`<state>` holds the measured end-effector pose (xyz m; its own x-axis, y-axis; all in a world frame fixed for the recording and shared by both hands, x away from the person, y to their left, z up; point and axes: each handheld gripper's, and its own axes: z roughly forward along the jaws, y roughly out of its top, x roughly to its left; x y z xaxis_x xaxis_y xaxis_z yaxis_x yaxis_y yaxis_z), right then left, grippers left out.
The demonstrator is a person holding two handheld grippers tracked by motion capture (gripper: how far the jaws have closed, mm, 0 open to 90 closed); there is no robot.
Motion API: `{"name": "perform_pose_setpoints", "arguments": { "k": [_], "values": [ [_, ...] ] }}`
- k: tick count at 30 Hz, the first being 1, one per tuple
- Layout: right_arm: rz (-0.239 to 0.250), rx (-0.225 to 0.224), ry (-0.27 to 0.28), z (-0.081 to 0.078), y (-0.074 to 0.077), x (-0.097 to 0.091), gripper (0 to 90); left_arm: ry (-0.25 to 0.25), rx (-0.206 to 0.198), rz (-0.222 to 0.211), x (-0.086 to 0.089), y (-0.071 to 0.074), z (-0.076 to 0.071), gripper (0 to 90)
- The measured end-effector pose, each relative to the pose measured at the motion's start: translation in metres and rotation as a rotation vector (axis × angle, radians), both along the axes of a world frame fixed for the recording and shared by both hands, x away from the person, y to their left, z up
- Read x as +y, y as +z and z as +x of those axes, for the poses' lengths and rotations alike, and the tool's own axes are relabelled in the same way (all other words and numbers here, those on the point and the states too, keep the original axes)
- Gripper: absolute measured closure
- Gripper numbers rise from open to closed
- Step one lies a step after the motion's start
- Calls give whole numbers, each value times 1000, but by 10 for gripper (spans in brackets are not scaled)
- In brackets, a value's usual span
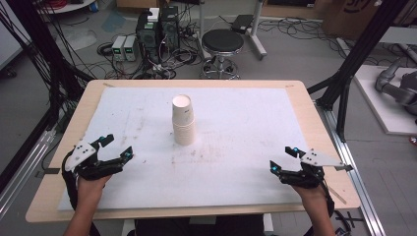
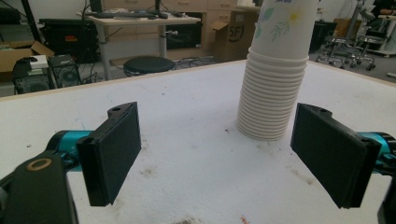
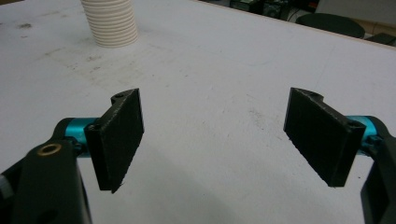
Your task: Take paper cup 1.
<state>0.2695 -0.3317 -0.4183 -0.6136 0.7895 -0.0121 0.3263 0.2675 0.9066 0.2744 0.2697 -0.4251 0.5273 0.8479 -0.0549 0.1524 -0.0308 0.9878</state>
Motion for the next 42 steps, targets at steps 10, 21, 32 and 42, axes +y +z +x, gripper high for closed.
{"name": "perform_pose_setpoints", "arguments": {
  "k": [10,21,32,42],
  "values": [
    [7,5,-2,0,-2,-1,206,-2,5,-3,-3,-1,3,163],
    [8,6,-5,0,-3,-3,206,-35,-23,37,-17,-1,9,162],
    [-11,11,28,4,-1,10,206,-55,-30,32,-19,5,-1,162],
    [-5,22,69,14,1,25,206,-99,-31,5,-31,24,10,148]
  ]
}}
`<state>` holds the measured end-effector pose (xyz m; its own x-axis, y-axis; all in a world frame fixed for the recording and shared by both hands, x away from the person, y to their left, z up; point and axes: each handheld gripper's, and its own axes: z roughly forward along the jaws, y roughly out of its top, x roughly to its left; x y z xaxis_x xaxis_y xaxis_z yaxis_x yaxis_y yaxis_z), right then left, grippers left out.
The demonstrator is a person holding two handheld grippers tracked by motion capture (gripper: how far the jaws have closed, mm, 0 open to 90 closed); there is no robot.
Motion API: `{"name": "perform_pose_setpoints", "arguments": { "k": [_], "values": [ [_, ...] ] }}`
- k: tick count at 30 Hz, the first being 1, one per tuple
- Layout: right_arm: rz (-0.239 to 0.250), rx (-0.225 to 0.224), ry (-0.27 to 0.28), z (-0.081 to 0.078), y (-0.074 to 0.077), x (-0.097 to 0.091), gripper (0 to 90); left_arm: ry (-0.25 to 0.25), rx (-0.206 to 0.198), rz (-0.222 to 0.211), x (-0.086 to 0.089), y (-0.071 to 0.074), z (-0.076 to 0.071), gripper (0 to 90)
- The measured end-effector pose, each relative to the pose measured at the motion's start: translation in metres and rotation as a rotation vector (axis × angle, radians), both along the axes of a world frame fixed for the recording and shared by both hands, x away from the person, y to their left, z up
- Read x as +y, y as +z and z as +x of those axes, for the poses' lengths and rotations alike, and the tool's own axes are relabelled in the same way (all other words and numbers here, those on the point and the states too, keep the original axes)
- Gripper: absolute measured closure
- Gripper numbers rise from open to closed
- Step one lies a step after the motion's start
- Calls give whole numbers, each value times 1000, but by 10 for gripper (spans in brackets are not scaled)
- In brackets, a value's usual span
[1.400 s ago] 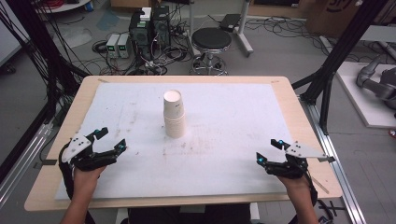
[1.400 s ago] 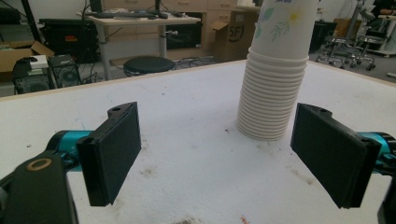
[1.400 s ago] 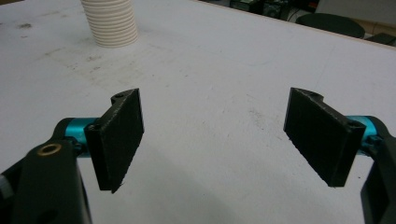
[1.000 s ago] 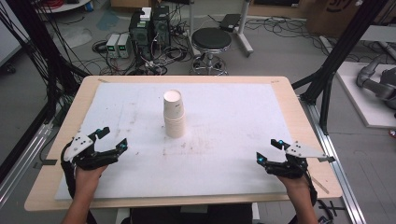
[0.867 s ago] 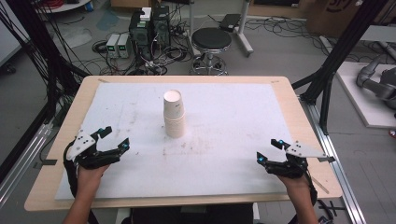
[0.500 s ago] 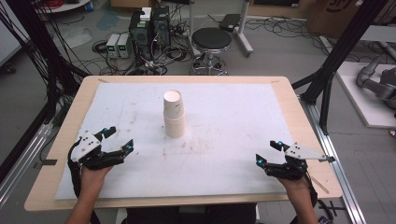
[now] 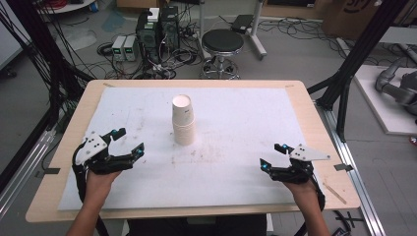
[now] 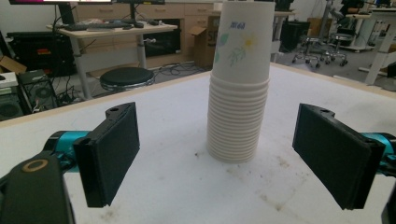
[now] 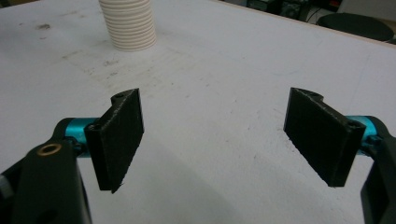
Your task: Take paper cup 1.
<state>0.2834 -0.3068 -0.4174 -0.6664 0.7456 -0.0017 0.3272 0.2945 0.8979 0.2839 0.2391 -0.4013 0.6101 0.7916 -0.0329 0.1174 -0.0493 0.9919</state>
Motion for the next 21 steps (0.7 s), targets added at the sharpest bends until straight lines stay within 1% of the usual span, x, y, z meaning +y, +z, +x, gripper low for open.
{"name": "perform_pose_setpoints", "arguments": {
  "k": [1,2,3,7,12,17,21],
  "values": [
    [-1,2,6,0,0,1,206,-5,6,-4,-1,2,3,148],
    [-3,2,8,0,0,1,206,-11,5,-5,-5,8,8,148],
    [-3,2,8,0,0,1,206,-11,5,-5,-5,8,8,148],
    [-5,5,4,-1,0,-1,206,-48,0,1,-16,20,19,148],
    [-4,6,-3,-4,0,-3,206,-85,18,15,-29,35,34,148],
    [-8,6,-6,-7,-1,-5,206,-112,47,8,-40,42,46,148],
    [-3,8,-13,-9,0,-7,206,-125,47,21,-49,46,54,148]
  ]
}}
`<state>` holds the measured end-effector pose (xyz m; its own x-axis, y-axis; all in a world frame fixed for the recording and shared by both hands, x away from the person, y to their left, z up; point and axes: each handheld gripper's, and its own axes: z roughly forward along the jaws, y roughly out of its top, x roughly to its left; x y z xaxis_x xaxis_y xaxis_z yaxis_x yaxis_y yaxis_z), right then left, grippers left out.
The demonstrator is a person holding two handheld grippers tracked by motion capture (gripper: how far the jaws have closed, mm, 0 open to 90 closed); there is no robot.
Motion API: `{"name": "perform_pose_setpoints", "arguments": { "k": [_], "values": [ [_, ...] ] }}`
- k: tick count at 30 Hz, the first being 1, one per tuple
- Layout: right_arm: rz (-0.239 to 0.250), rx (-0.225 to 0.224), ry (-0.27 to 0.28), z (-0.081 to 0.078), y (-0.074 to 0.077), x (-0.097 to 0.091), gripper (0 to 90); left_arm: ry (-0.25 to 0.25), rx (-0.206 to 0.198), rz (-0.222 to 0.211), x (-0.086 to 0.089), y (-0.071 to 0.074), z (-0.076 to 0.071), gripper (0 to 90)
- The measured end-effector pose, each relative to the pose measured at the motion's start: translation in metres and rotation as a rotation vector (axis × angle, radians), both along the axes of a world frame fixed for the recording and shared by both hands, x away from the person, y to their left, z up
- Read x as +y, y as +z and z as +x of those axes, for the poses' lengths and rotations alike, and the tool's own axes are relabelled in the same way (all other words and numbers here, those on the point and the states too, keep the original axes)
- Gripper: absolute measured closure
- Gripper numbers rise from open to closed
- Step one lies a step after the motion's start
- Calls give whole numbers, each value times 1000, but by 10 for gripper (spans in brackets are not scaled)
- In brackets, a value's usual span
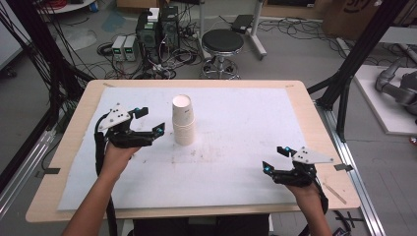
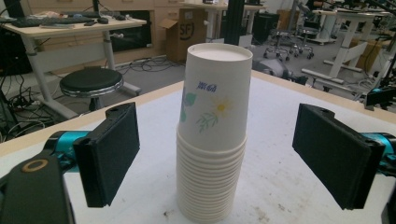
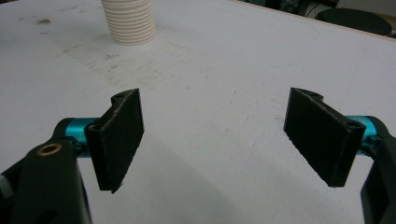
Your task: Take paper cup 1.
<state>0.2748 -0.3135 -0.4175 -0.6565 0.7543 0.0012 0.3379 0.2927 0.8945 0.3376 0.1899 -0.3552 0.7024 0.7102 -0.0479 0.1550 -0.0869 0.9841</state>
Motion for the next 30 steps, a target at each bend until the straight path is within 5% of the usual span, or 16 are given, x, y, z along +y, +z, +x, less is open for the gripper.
{"name": "perform_pose_setpoints", "arguments": {
  "k": [14,30],
  "values": [
    [-1,-1,7,0,1,1,206,-26,3,36,-26,16,25,148],
    [6,-4,5,-1,1,-1,206,-37,77,85,-57,20,61,152]
  ]
}}
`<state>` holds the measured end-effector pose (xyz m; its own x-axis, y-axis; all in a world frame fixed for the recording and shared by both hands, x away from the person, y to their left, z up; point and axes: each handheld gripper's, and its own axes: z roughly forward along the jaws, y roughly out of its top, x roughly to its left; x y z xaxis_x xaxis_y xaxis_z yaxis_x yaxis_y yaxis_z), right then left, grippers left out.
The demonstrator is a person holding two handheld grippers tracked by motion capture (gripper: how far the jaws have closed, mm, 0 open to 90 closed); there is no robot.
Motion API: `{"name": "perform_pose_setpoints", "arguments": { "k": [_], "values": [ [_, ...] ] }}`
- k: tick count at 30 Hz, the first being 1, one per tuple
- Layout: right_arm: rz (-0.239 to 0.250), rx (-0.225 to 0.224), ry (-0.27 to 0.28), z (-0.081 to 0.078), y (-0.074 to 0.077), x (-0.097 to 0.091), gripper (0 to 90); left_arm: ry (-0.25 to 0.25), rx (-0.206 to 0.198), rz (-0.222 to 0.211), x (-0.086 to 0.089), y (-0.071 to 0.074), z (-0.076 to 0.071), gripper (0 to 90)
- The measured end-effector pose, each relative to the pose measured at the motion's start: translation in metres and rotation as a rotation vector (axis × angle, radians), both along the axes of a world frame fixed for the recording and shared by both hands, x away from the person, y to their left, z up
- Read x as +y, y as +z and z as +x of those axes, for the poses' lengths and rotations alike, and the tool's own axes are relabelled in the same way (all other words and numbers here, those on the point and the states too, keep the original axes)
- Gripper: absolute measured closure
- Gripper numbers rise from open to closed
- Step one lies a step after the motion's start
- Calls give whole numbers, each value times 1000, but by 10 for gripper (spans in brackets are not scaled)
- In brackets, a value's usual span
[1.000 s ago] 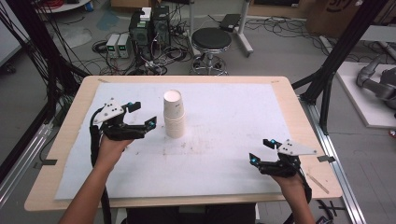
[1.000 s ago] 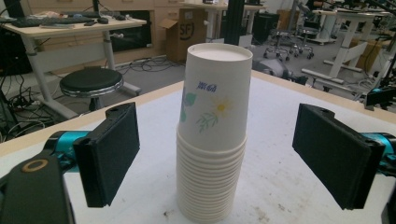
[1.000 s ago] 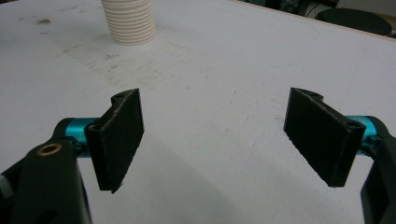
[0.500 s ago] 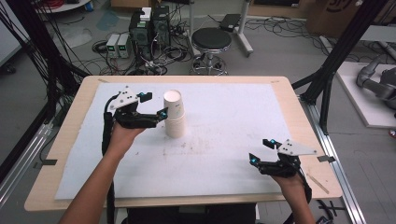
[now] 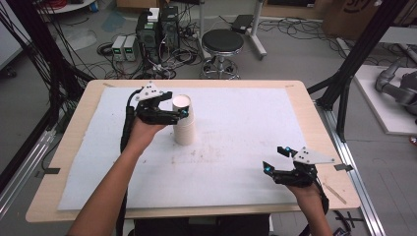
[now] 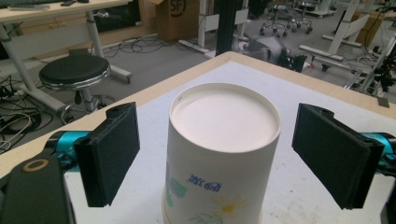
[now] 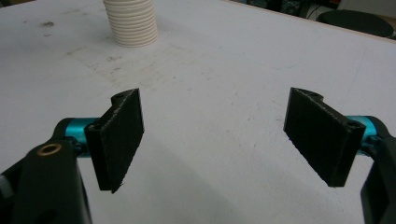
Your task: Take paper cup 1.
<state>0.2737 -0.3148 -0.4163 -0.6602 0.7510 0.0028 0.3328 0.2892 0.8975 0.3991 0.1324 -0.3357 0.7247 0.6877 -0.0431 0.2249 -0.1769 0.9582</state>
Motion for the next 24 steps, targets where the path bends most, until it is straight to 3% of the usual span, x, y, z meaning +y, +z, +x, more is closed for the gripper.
{"name": "perform_pose_setpoints", "arguments": {
  "k": [7,13,16,21,24],
  "values": [
    [5,-2,-3,-1,0,-2,206,-13,26,14,-5,-6,7,188],
    [2,1,-5,0,-1,-3,206,-32,41,-2,-5,-9,12,261],
    [2,4,-6,0,-1,-3,206,-45,30,-11,-3,-9,13,326],
    [1,3,-5,0,-1,-4,206,-52,28,-11,-3,-7,13,333],
    [2,3,-6,0,-1,-3,206,-52,2,-25,-3,-2,10,335]
  ]
}}
